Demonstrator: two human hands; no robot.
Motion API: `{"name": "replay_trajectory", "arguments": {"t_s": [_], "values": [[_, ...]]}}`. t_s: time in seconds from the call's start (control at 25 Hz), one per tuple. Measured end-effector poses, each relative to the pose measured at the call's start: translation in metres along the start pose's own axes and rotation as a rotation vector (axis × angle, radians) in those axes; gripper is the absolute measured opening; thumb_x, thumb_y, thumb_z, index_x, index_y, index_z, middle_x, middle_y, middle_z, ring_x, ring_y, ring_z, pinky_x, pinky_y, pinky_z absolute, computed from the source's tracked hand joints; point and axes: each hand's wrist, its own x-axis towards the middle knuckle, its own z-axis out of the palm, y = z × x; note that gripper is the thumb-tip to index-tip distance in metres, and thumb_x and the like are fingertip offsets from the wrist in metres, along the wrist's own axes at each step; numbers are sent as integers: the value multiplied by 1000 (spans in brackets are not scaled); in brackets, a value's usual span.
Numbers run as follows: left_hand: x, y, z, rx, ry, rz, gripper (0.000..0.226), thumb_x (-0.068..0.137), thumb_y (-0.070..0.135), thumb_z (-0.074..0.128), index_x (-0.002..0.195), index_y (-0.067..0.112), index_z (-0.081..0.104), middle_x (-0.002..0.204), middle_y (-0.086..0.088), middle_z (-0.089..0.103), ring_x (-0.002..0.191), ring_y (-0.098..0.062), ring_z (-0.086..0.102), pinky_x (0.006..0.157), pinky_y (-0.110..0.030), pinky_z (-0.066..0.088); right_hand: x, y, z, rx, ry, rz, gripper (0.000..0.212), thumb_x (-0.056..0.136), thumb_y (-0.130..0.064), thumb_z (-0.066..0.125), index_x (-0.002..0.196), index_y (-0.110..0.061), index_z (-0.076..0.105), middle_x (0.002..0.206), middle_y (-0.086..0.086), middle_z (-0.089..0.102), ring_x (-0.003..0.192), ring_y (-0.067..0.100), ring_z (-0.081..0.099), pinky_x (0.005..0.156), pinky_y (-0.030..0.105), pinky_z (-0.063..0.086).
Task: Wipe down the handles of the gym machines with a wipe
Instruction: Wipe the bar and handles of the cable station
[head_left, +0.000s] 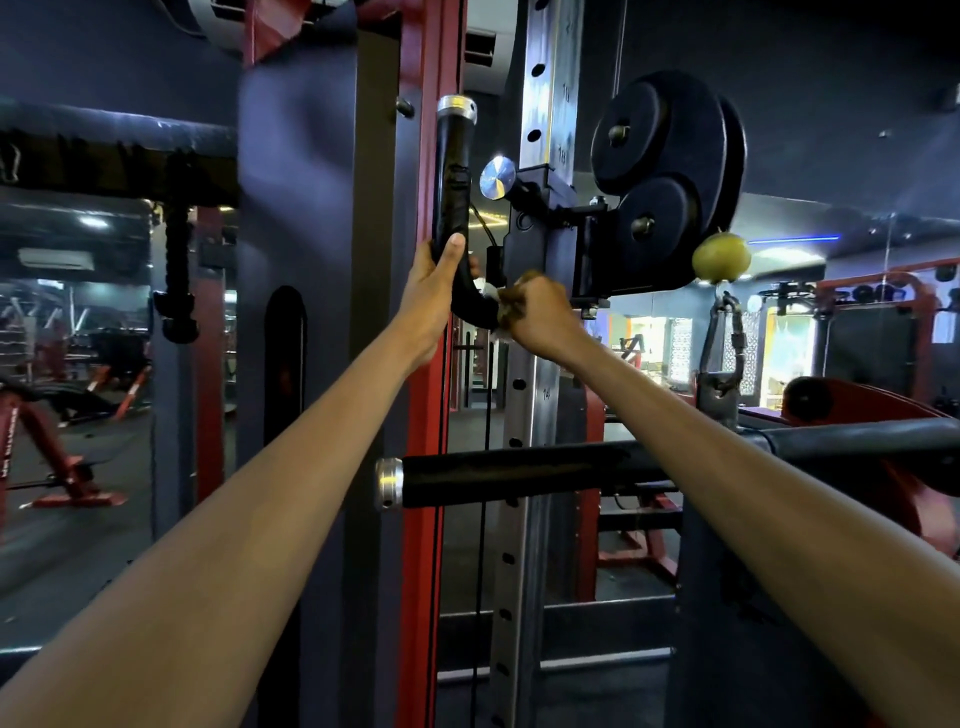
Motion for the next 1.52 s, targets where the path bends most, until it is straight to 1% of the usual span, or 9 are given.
{"name": "replay_trajectory", "arguments": {"t_s": [0.2,0.36,0.68,0.76,0.84,1.08,1.28,1.4,1.52], "values": [[-4,5,-6,213,-30,-117,43,101,34,39,136,9,36,124,-8,56,116,-18,53,110,-39,36,-35,-10,-53,14,-25,-181,30,83,-1,60,112,-6,67,86,0,65,77,9,56,75,16,42],[-55,4,-28,718,-285,-391,77,90,65,29,149,15,23,156,-6,22,142,-23,25,114,-45,25,-102,3,-99,-122,48,-219,33,84,0,56,115,-5,65,107,9,66,88,8,52,71,-5,28],[-129,38,-31,874,-417,-503,69,96,58,17,113,12,66,108,-6,63,105,-21,57,92,-32,37,-176,19,-98,-245,-143,140,27,86,3,52,109,-4,64,113,8,60,81,17,58,59,10,45],[-143,35,-31,973,-394,-433,68,95,59,23,114,7,63,92,-5,62,87,-19,59,77,-27,44,-181,7,-80,-319,-147,142,32,87,3,47,116,-3,60,122,11,56,102,20,54,86,20,48],[-156,31,-30,1128,-341,-240,64,91,61,35,124,10,55,106,-3,58,93,-17,58,79,-28,47,-184,-15,-59,-319,-145,61,39,88,2,43,125,-4,54,128,10,51,119,21,44,104,28,36],[-173,14,-20,1599,-433,209,66,90,42,57,145,18,29,137,1,47,121,-15,49,102,-33,35,-201,-10,-52,-363,-75,-32,43,87,4,49,127,-10,53,123,7,49,112,18,45,93,28,47],[-178,4,-22,1460,-356,201,57,91,20,58,142,17,33,132,0,52,119,-16,49,105,-32,32,-205,23,-70,-361,23,167,40,89,2,48,128,-6,52,126,13,46,116,22,43,102,34,42],[-177,0,-22,1391,-321,176,61,88,14,62,141,15,33,126,-2,56,115,-18,52,103,-35,33,-202,-14,-39,-306,-46,80,43,91,1,42,133,-8,45,133,9,40,121,19,38,107,28,32],[-176,-2,-26,1358,-306,185,73,82,10,67,143,10,26,121,-5,60,109,-22,56,100,-38,37,-202,-48,-14,-234,-53,-69,43,91,1,44,133,-6,45,127,9,41,117,19,40,102,32,42]]}}
